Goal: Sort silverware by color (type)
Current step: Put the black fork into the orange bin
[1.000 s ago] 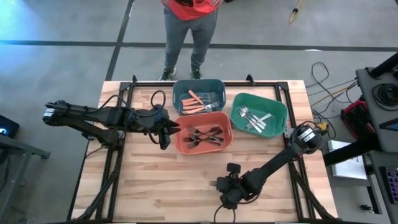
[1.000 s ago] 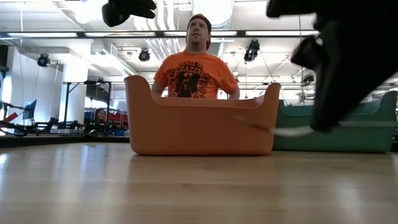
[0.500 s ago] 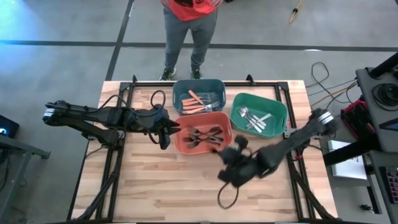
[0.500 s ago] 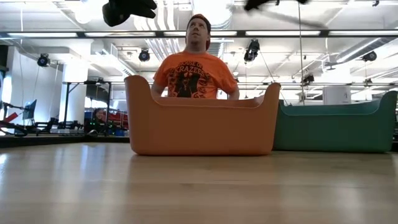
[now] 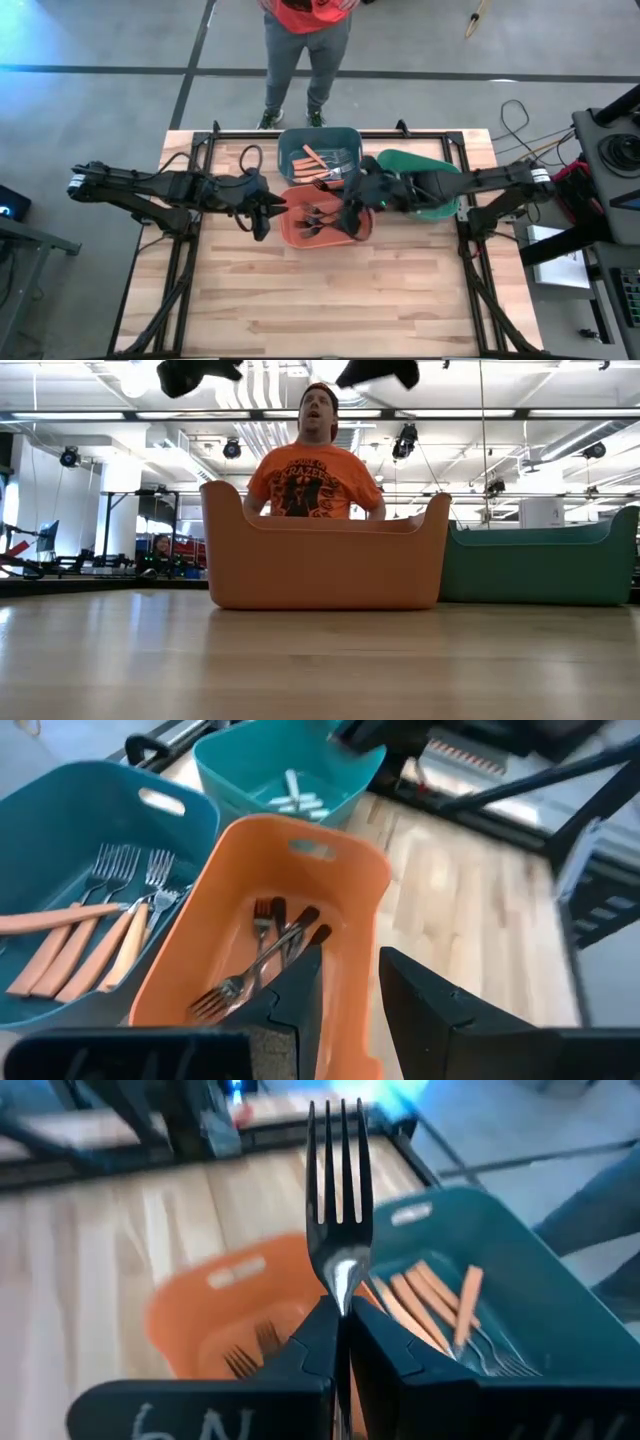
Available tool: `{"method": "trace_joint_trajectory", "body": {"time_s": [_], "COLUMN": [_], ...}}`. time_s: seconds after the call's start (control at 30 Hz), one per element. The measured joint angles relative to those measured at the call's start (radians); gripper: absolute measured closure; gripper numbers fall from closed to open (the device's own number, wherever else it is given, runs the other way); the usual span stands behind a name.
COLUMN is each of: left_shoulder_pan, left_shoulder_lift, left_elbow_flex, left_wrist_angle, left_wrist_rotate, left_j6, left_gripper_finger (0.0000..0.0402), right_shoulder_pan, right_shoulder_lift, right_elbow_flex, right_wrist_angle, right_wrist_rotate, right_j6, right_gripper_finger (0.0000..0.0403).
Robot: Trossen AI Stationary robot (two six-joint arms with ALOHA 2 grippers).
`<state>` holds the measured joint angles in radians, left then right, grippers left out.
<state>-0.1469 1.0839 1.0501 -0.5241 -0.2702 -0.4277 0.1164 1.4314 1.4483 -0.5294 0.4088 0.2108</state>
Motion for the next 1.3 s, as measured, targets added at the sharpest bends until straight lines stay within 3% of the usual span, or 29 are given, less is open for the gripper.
{"method": "trace_joint_trajectory", "body": {"time_s": [0.23,0.63,0.97,1.3], "left_shoulder_pan": [-0.007,-0.007,-0.007,-0.007], "left_shoulder_lift": [-0.097,-0.226,-0.224,-0.197], "left_elbow_flex": [0.000,0.000,0.000,0.000], "left_wrist_angle": [-0.004,0.018,0.019,0.019], "left_wrist_rotate": [-0.032,-0.276,-0.349,-0.358], "left_j6": [-0.025,-0.063,-0.091,-0.098], "left_gripper_finger": [0.0317,0.0317,0.0317,0.0317], "right_shoulder_pan": [-0.101,-0.150,-0.150,-0.155], "right_shoulder_lift": [0.073,0.286,0.429,0.470], "right_elbow_flex": [0.000,-0.001,-0.001,-0.001], "right_wrist_angle": [-0.045,-0.034,-0.049,-0.049], "right_wrist_rotate": [-0.186,-0.413,-0.417,-0.417], "right_j6": [-0.138,-0.296,-0.397,-0.394], "right_gripper_finger": [0.0392,0.0392,0.0392,0.0391]}}
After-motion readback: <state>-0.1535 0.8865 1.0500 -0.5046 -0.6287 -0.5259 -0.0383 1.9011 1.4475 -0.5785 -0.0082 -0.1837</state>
